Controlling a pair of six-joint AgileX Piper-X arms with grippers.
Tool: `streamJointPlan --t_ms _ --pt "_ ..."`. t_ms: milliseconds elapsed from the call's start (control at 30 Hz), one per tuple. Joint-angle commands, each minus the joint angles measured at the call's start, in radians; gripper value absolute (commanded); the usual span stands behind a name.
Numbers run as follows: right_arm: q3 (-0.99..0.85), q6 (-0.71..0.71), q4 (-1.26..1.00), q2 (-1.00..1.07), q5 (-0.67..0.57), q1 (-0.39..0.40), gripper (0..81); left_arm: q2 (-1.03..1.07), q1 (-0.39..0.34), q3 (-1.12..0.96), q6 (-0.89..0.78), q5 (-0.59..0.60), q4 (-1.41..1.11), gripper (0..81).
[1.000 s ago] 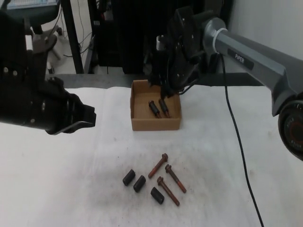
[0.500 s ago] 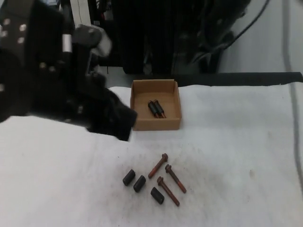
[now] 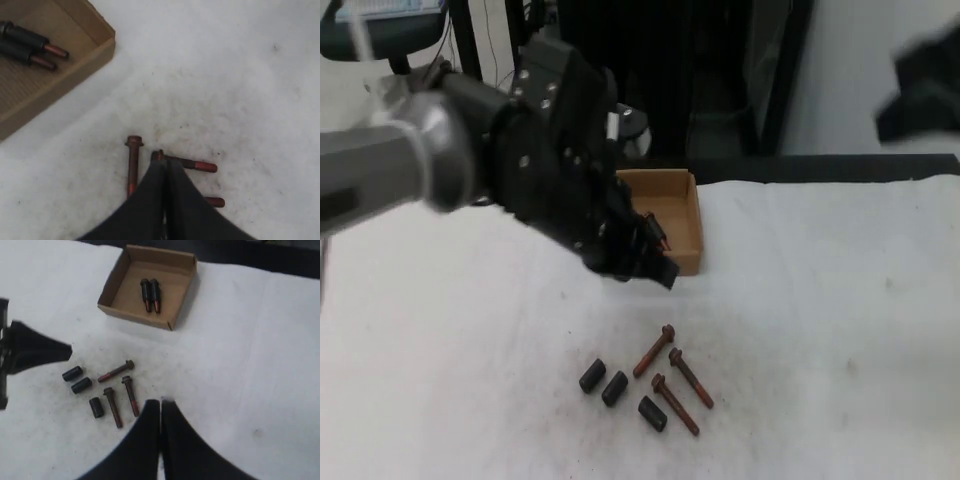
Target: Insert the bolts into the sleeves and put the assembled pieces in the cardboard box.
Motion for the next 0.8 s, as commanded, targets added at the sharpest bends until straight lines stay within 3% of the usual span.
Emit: streamJointPlan --t_ms 0,133,233,400,767 --pt "0.189 0.000 -0.015 -0.145 -0.001 -0.034 0.8 0.119 -0.010 -0.102 0.011 -0.009 0.027 4.4" --pt "0.353 0.000 -0.021 -0.222 -0.001 -0.062 0.8 0.262 -0.027 -0.246 0.014 -0.025 0.205 20.8" --pt "0.443 0.000 -0.056 -0.237 -0.030 -0.072 0.8 0.353 -0.050 -0.350 0.014 -0.124 0.343 28.6" --pt "0.507 0.042 -0.119 -0.237 -0.118 -0.071 0.8 0.441 -0.088 -0.437 0.024 -0.254 0.443 28.8" --pt "0.508 0.053 -0.145 -0.237 -0.167 -0.071 0.8 0.479 -0.114 -0.444 0.040 -0.255 0.413 28.8"
